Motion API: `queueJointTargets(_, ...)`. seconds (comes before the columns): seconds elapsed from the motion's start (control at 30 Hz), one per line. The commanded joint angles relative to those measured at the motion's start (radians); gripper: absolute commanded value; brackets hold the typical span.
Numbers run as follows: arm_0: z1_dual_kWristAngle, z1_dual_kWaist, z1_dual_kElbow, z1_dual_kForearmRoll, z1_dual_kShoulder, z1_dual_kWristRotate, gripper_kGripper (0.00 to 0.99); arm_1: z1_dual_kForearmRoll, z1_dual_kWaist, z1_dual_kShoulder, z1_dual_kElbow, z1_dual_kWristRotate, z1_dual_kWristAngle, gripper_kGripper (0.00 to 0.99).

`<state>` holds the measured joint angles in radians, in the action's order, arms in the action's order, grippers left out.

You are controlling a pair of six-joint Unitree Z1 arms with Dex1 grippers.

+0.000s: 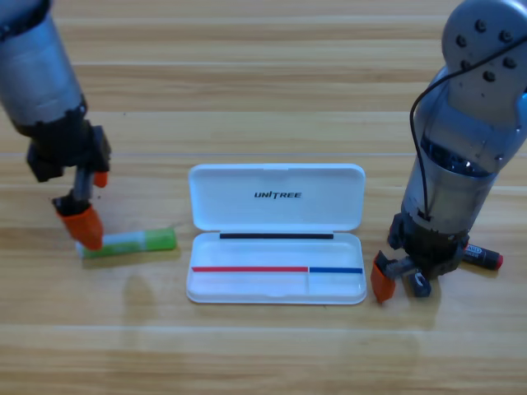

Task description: Clean up eraser and pencils

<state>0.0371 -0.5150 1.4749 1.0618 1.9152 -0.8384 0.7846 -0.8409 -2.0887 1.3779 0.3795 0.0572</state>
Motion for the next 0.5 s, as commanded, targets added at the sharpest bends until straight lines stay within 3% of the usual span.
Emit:
queueJointTargets(0.03,0.01,0.018,-0.025,-0.072,0.081,-0.028,0.989,-0.021,0.037,-0.077,-0.008,0.004,-0.01,0.81)
queueJointTargets(0.1,0.007,0.016,-0.036,-0.094,0.096,-0.03,0.988,-0.021,0.037,-0.08,-0.01,0.004,-0.011,0.793)
queueJointTargets(0.33,-0.023,0.016,-0.096,-0.181,0.12,-0.036,0.988,-0.019,0.043,-0.08,-0.028,-0.002,-0.056,0.324)
queueJointTargets(0.5,-0.026,0.016,-0.146,-0.24,0.124,-0.036,0.989,-0.019,0.049,-0.076,-0.051,-0.016,-0.083,0.041)
